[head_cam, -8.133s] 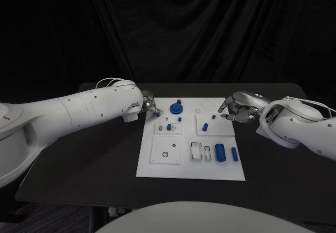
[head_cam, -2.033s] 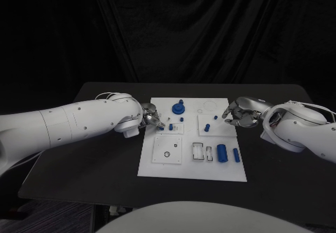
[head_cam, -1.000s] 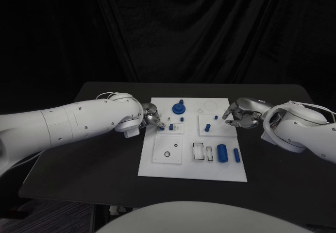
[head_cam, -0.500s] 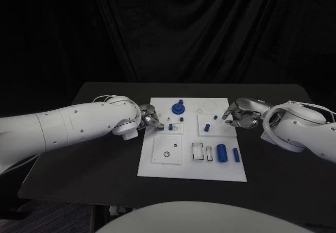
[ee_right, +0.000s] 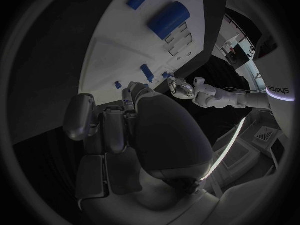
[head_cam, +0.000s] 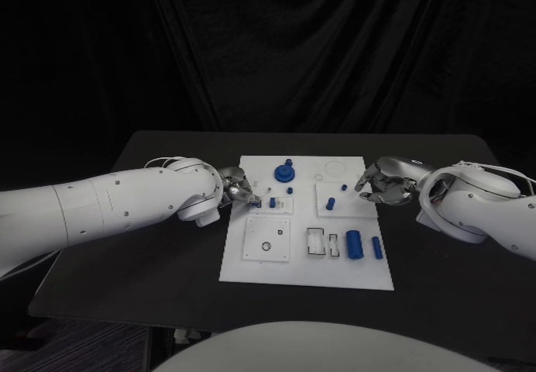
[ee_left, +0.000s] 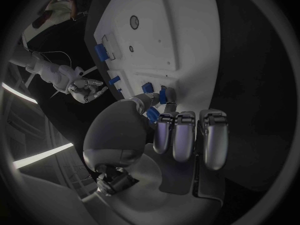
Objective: Assemble the parts on the task board
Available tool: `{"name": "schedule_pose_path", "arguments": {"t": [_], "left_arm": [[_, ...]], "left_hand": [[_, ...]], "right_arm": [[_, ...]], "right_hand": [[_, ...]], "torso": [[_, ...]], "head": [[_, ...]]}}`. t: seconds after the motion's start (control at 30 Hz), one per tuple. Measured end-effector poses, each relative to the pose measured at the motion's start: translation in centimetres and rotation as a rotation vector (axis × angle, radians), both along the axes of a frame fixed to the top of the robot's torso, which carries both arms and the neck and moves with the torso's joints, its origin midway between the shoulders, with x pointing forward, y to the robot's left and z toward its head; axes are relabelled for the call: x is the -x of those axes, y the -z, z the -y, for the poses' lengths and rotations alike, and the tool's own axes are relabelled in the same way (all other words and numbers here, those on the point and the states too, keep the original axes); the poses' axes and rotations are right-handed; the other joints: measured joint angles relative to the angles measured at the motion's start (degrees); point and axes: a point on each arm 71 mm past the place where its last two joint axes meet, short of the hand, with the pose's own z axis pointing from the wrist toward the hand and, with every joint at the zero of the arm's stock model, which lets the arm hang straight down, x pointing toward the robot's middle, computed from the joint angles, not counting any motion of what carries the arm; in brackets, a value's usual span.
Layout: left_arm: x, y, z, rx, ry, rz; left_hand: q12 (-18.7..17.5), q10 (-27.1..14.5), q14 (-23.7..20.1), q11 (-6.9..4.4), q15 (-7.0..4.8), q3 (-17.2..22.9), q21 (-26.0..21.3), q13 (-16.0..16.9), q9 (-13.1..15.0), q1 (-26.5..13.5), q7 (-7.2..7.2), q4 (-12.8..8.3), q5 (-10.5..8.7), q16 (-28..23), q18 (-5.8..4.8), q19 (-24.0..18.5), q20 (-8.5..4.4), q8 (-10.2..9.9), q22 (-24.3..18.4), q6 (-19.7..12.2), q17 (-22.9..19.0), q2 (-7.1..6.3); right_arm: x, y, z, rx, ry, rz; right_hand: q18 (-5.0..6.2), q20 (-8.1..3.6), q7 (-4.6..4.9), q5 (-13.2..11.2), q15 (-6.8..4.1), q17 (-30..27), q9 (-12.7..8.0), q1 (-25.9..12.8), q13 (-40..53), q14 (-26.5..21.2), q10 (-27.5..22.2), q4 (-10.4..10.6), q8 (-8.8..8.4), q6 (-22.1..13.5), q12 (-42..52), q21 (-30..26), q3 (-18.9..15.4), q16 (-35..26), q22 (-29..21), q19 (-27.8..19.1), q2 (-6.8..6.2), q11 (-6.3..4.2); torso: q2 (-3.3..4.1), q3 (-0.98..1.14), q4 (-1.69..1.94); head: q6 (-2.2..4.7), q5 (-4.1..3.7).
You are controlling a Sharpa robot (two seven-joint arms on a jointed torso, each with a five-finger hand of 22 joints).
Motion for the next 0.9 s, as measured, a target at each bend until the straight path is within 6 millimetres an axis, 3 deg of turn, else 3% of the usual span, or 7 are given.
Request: {"name": "schedule_pose_path", "arguments": {"t": [0.03,0.13,0.23,0.4,0.9], "left_arm": [[-0.08,0.00,-0.02,0.000,-0.003,0.003],[-0.25,0.01,0.01,-0.001,-0.008,0.009],[-0.36,0.02,0.07,-0.002,-0.009,0.010],[-0.48,0.06,0.21,-0.004,-0.009,0.009],[-0.49,0.07,0.71,-0.006,0.011,-0.004]], "left_hand": [[0.0,0.0,0.0,0.00,0.00,0.9,0.0,0.0,0.0,-0.1,0.08,-0.9,-0.51,0.0,0.00,0.0,0.00,0.0,0.0,0.1,0.0,-0.12],[0.0,0.0,0.0,0.00,0.00,1.1,0.0,0.0,0.0,-0.7,0.08,-1.1,-1.86,0.0,0.00,0.0,0.00,0.0,0.0,0.1,0.0,0.08],[0.0,0.0,0.0,0.00,0.00,1.5,0.0,0.0,0.0,-1.1,0.04,-1.5,-5.42,0.0,0.00,0.0,0.00,-0.1,0.0,0.1,0.0,0.39],[0.0,0.0,0.0,0.00,0.00,0.6,0.0,0.0,-0.4,-1.6,-0.45,-1.1,-8.97,0.0,0.00,0.2,-0.20,-0.2,0.0,0.3,0.0,0.84],[0.0,0.0,0.0,0.00,0.00,0.5,0.0,0.0,-0.6,-1.6,-0.61,-1.0,-9.82,0.0,0.00,0.0,-0.41,-0.2,0.0,0.4,0.0,0.84]], "right_arm": [[0.00,0.01,-0.01,0.000,0.000,0.000],[-0.01,0.02,-0.02,0.001,0.000,-0.001],[-0.01,0.03,-0.03,0.001,0.000,-0.002],[-0.02,0.05,-0.07,0.002,-0.001,-0.003],[-0.02,0.12,-0.11,0.005,-0.002,-0.008]], "right_hand": [[0.00,0.00,0.00,0.0,0.00,0.0,0.0,0.0,0.0,0.0,0.0,0.0,0.00,0.0,0.0,0.0,0.0,0.0,0.0,0.0,0.00,0.00],[0.00,0.00,0.00,0.0,0.00,0.0,0.0,0.0,0.0,0.0,0.0,0.0,0.00,0.0,0.0,0.0,0.0,0.0,0.0,0.0,0.00,0.00],[0.00,0.00,0.00,0.0,0.00,0.0,0.0,0.0,0.0,0.0,0.0,0.0,0.00,0.0,0.0,0.0,0.0,0.0,0.0,0.0,0.00,0.00],[0.00,0.00,0.00,0.0,0.00,0.0,0.0,0.0,0.0,0.0,-0.2,0.0,0.00,0.0,0.0,-0.2,0.0,0.0,0.0,0.0,0.00,-0.18],[0.00,0.00,0.00,0.0,0.00,0.0,0.0,0.0,0.0,0.0,-0.2,0.0,0.00,0.0,0.0,-0.3,0.0,-0.2,0.0,0.0,0.00,-0.20]], "torso": [[0.00,0.00,0.00],[-0.01,0.02,0.00],[-0.02,0.05,0.00],[0.00,0.06,0.00],[-0.01,0.08,-0.01]], "head": [[0.00,-0.01],[0.00,0.00],[0.00,-0.01],[0.00,0.08],[0.00,0.01]]}}
